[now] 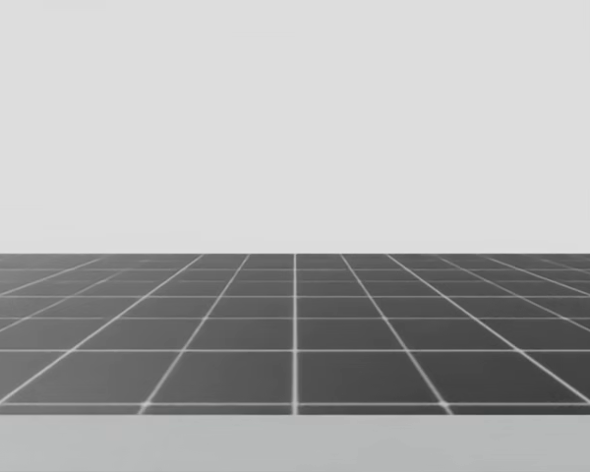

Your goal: Look at the card. If it is red, pick the object on the left. If it is green, pick the object on the right.

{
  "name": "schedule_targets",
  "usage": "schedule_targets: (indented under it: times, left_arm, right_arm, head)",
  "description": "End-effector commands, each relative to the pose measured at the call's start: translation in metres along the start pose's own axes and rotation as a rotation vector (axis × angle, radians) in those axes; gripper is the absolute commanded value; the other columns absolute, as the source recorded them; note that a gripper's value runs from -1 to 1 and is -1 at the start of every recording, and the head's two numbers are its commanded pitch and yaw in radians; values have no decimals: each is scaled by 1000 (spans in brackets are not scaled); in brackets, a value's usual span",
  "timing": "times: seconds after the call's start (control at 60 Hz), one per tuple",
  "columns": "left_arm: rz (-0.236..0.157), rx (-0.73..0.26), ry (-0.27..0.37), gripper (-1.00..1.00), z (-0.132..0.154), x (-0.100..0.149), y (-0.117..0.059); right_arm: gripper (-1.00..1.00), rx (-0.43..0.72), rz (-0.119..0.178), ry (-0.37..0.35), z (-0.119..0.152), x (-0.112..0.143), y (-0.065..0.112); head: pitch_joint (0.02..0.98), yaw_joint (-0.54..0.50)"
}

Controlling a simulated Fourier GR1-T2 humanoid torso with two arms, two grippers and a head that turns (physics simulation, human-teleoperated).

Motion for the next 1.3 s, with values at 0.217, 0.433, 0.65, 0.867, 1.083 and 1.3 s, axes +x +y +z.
schedule_targets:
  times: [0.217, 0.433, 0.65, 0.867, 1.083, 1.3]
  left_arm:
    - [-2, 0, -6, -1000, 0, 0, 0]
    - [-3, -1, -7, -1000, 0, 0, 0]
    - [-6, -9, -22, -1000, 0, 1, 1]
    - [-14, -14, -26, -1000, 1, 2, -1]
    - [-11, -15, -29, -1000, 2, 4, -1]
    - [-10, -16, -30, -1000, 2, 4, -2]
  right_arm:
    - [-1000, 1, 4, 12, 0, 1, 0]
    - [-1000, -28, 29, 11, -1, 2, 0]
    - [-1000, -24, 33, 9, -1, 3, 0]
    - [-1000, -17, 28, 6, 0, 4, -2]
    - [-1000, -20, 29, 6, 0, 5, -2]
    - [-1000, -20, 31, 4, 0, 6, -2]
  head:
    - [165, -3]
    - [366, 4]
    - [586, 16]
    - [758, 24]
    - [872, 32]
    - [894, 28]
